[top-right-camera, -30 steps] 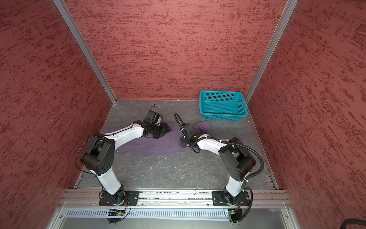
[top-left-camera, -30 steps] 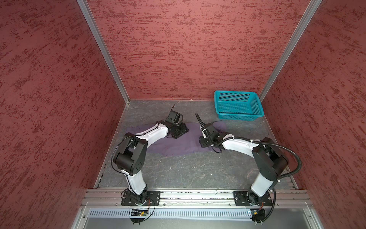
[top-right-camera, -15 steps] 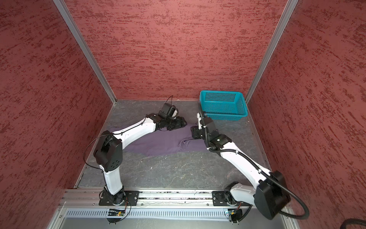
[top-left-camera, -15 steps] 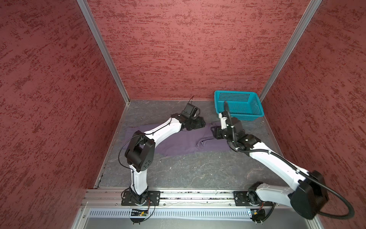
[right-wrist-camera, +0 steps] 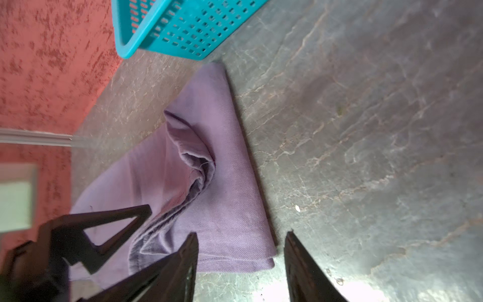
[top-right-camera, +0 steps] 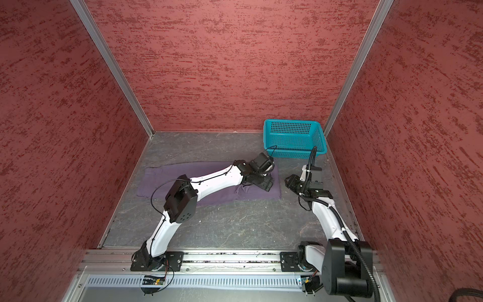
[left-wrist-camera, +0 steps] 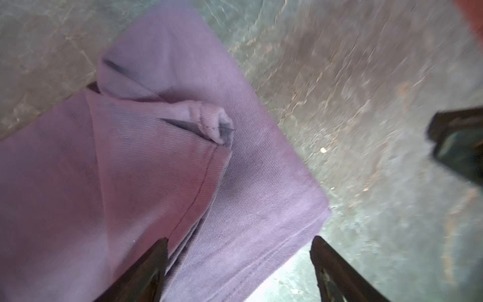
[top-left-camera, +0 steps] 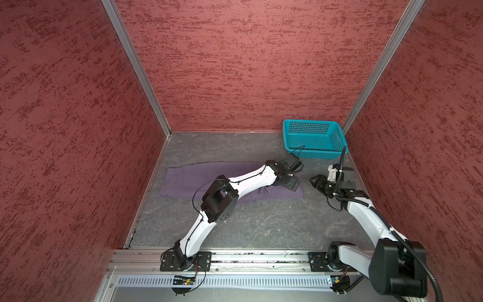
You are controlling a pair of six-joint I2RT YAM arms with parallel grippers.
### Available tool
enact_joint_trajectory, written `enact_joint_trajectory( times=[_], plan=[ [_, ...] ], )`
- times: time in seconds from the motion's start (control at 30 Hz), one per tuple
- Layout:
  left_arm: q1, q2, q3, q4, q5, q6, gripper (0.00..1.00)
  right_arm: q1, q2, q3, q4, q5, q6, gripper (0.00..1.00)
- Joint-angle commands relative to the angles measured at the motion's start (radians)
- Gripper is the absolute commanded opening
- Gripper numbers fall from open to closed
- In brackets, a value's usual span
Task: Fold and stack the trousers
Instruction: Smooth out the trousers at the center of the table.
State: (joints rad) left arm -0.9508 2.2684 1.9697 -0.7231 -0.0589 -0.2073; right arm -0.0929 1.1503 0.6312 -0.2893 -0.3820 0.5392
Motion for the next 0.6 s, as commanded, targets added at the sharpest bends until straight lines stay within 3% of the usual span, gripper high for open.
enact_joint_trajectory(
  times=[0.0, 0.33, 0.4, 0.57],
  plan=[
    [0.003, 0.045, 0.053, -0.088, -0.126, 0.106, 0.86, -0.043, 0.016, 0.006, 0.056, -0.135, 0.021, 0.53],
    [0.039, 0.087, 0.068, -0.133, -0.163, 0.114, 0.9, -0.083, 0.077, -0.012, 0.113, -0.195, 0.051, 0.56],
    [0.049, 0.096, 0.069, -0.132, -0.155, 0.119, 0.84, -0.085, 0.084, -0.012, 0.115, -0.192, 0.056, 0.56],
    [0.076, 0.098, 0.069, -0.127, -0.072, 0.097, 0.46, -0.091, 0.092, -0.012, 0.117, -0.193, 0.061, 0.56]
  ],
)
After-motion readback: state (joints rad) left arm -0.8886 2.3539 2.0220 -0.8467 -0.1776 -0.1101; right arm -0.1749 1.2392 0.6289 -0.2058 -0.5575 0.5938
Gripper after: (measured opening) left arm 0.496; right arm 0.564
